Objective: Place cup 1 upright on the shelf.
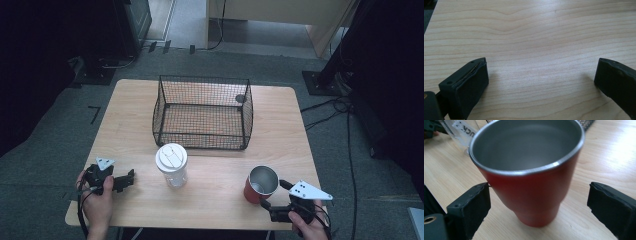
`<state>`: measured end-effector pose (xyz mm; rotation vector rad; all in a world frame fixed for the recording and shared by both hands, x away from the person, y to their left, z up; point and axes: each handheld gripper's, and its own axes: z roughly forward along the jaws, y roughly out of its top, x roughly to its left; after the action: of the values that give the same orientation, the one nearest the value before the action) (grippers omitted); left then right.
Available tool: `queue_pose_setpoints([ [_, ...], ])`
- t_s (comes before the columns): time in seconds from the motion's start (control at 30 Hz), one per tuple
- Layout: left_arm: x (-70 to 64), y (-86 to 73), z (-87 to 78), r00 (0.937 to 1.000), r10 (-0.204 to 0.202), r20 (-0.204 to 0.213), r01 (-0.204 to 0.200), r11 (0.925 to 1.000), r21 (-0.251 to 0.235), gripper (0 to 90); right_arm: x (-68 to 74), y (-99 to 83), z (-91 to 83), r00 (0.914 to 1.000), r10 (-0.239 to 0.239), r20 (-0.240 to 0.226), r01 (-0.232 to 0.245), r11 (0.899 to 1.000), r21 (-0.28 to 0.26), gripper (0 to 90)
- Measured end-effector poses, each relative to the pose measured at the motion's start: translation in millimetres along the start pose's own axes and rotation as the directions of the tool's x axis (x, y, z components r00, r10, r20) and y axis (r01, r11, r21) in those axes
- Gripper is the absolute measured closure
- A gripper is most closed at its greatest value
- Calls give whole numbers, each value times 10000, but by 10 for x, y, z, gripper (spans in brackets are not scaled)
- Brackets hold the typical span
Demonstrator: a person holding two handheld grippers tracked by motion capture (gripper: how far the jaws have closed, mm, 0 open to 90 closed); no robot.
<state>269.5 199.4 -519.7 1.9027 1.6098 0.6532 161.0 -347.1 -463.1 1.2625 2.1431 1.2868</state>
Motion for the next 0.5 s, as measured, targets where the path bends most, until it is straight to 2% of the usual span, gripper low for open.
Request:
queue_pose_setpoints([
  [0.23, 0, 0, 0, 10000, -5, 0, 5, 10000, -6, 0, 51, 77, 70, 9998, -66, -177, 63, 9998, -162, 70],
  [0.5, 0, 0, 0, 10000, -4, 6, 4, 10000, 0, 0, 79, 118, 151, 9999, 19, -162, -22, 9999, -167, 70],
])
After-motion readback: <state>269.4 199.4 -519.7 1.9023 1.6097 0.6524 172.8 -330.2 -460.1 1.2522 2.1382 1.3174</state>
